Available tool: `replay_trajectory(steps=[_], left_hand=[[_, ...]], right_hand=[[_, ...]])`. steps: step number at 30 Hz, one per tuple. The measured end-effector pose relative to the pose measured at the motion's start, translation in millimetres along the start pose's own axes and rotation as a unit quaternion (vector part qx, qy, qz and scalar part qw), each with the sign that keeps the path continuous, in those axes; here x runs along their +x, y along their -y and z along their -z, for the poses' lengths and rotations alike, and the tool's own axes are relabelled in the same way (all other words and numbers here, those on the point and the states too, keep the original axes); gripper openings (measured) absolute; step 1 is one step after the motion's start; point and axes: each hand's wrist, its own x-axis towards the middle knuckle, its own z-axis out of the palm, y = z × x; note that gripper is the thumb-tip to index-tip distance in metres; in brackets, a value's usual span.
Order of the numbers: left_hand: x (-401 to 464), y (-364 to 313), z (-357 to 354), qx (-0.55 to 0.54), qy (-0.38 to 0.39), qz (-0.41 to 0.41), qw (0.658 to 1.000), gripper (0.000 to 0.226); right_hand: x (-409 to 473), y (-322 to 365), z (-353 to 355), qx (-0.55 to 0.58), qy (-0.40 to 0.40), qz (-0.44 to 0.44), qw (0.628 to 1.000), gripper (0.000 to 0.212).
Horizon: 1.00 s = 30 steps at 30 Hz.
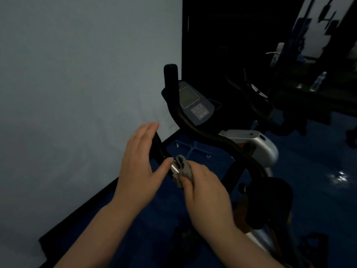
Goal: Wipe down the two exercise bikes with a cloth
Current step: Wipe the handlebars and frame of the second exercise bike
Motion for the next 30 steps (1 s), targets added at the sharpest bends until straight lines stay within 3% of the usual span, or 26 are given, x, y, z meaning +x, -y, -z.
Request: replay_trajectory(steps=[3,5,8,10,12,14,16,18,23,26,30], left_hand=[[-1,1,-1,-0.019,-0.001,0.007,1.0,0.076],[-1,0,-2,-0.024,0.0,0.016,1.0,0.075],[0,-1,-1,-0.026,-0.016,0.012,0.999,0.063],[1,-4,2,-0.044,-0.028,0.013,0.999,0.048],[1,-8,3,-0.089,-0.036,0.041,0.995,0.039],[1,-9,3,-0.134,-0.05,0.08,0.986,0.036],[0,-10,1,-0.169,-0.066,0.102,0.978,0.037],[0,-14,-1,-0.208,-0.087,0.118,0.967,0.039],[0,-19,0,-0.258,-0.104,0.123,0.953,0.048],[2,-12,5,-0.272,-0.104,0.117,0.95,0.05],[7,-7,10,-0.33,-0.119,0.128,0.928,0.04]], right_hand=[[-15,-13,0,-0.073,-0.006,0.014,0.997,0.041],[-2,-3,-2,-0.085,-0.036,0.001,0.996,0.034],[33,17,-12,-0.065,-0.015,-0.007,0.998,0.031],[33,15,-13,-0.045,-0.014,0.034,0.998,0.031],[13,1,-4,-0.001,0.013,0.074,0.997,0.044],[-2,-16,4,0.06,0.038,0.067,0.995,0.05],[14,-15,2,0.089,0.035,0.028,0.995,0.04],[44,7,-9,0.038,0.035,0.008,0.999,0.042],[37,16,-16,-0.047,0.017,0.117,0.992,0.058],[24,0,-9,-0.038,0.018,0.083,0.996,0.052],[66,33,-16,0.084,0.015,-0.015,0.996,0.041]])
